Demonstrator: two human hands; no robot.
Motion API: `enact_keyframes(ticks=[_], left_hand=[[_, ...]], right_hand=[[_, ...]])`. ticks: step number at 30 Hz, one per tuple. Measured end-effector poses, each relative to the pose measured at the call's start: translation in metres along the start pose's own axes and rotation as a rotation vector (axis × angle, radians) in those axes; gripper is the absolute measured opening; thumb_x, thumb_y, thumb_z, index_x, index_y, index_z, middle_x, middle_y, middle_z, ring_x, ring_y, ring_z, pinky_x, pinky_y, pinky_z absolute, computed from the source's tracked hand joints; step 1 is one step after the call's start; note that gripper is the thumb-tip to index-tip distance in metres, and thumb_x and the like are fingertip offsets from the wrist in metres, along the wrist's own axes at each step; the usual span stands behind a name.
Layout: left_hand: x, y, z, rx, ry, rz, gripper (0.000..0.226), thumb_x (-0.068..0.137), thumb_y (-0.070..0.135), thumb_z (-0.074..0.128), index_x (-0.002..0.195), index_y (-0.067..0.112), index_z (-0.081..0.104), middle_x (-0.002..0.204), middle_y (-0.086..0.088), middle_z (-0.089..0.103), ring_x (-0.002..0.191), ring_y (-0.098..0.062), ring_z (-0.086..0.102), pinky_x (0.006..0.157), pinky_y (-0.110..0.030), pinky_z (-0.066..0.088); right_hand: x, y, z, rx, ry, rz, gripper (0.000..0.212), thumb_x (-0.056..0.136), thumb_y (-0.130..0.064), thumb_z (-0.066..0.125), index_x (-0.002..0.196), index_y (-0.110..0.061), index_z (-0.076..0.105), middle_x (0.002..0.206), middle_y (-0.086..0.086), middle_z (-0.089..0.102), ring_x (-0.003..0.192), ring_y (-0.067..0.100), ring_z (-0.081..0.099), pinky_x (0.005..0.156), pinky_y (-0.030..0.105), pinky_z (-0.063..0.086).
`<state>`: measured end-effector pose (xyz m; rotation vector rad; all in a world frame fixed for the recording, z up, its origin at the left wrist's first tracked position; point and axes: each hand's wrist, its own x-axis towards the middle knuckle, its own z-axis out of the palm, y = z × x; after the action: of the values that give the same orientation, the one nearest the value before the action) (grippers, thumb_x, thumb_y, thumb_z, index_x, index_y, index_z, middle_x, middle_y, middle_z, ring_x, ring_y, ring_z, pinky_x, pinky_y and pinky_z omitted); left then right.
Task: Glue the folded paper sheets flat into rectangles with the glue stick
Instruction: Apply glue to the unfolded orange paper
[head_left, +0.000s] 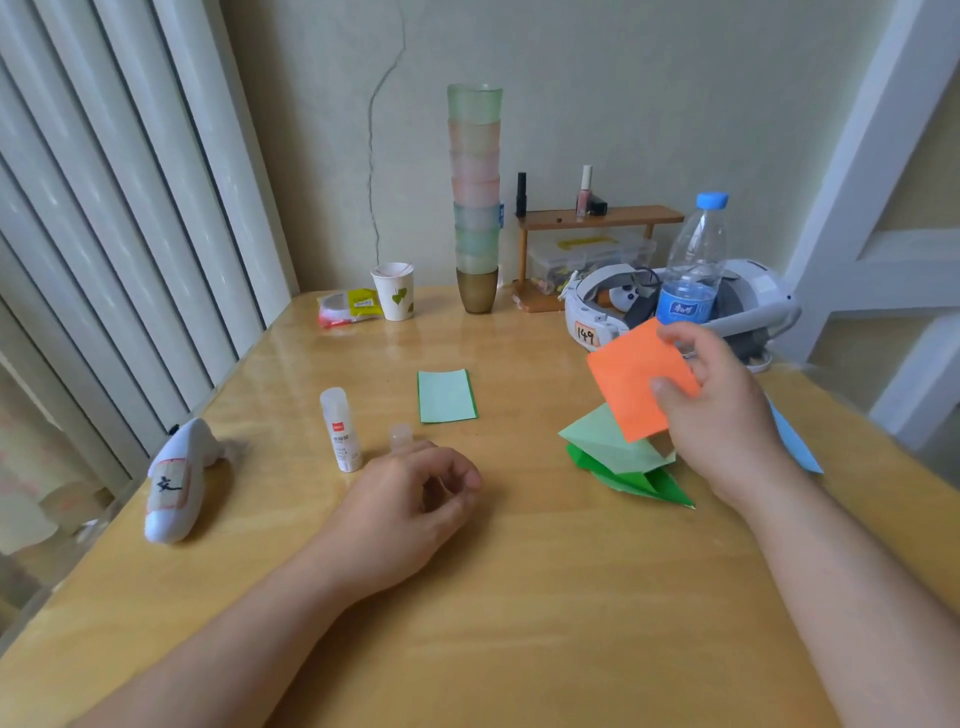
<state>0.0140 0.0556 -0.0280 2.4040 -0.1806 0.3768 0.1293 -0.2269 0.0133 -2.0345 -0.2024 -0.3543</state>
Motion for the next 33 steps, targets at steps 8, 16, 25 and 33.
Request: enact_keyframes(ticks=[8, 16, 25, 33], left_hand=[[0.001, 0.01, -0.007, -0.682, -0.027, -0.089, 0.047, 0.088, 0.066, 0.064, 0.127, 0.039, 0.07, 0.112, 0.002, 0.076, 0.098, -0.017, 0.067, 0.086, -0.03, 0.052], [-0.003, 0.012, -0.012, -0.661, -0.003, 0.022, 0.022, 0.083, 0.02, 0.082, 0.104, 0.022, 0.078, 0.104, -0.004, 0.079, 0.099, -0.03, 0.074, 0.091, -0.047, 0.058], [-0.013, -0.003, -0.034, 0.053, -0.256, 0.322, 0.024, 0.079, 0.012, 0.084, 0.092, 0.031, 0.08, 0.093, 0.02, 0.074, 0.091, -0.004, 0.07, 0.088, -0.028, 0.053], [-0.015, -0.002, -0.044, -0.097, -0.367, 0.021, 0.045, 0.085, -0.008, 0.061, 0.101, 0.03, 0.08, 0.097, 0.017, 0.077, 0.095, -0.006, 0.072, 0.085, -0.018, 0.053]], right_hand=[[-0.064, -0.038, 0.059, 0.328, -0.304, -0.096, 0.03, 0.083, -0.019, 0.08, 0.093, -0.036, 0.058, 0.084, 0.001, 0.071, 0.071, 0.017, 0.06, 0.074, 0.047, 0.054], [-0.077, -0.037, 0.069, 0.311, -0.426, -0.082, 0.069, 0.085, -0.006, 0.083, 0.114, -0.056, 0.046, 0.095, -0.01, 0.079, 0.088, 0.018, 0.075, 0.088, 0.043, 0.059], [-0.077, -0.014, 0.075, -0.243, -0.535, -0.658, 0.038, 0.07, 0.006, 0.056, 0.077, -0.028, 0.072, 0.091, -0.015, 0.069, 0.087, 0.012, 0.058, 0.079, 0.025, 0.045], [-0.076, -0.011, 0.07, -0.246, -0.634, -0.626, 0.045, 0.071, 0.005, 0.044, 0.079, -0.032, 0.067, 0.089, -0.021, 0.068, 0.09, 0.015, 0.05, 0.077, 0.03, 0.047]])
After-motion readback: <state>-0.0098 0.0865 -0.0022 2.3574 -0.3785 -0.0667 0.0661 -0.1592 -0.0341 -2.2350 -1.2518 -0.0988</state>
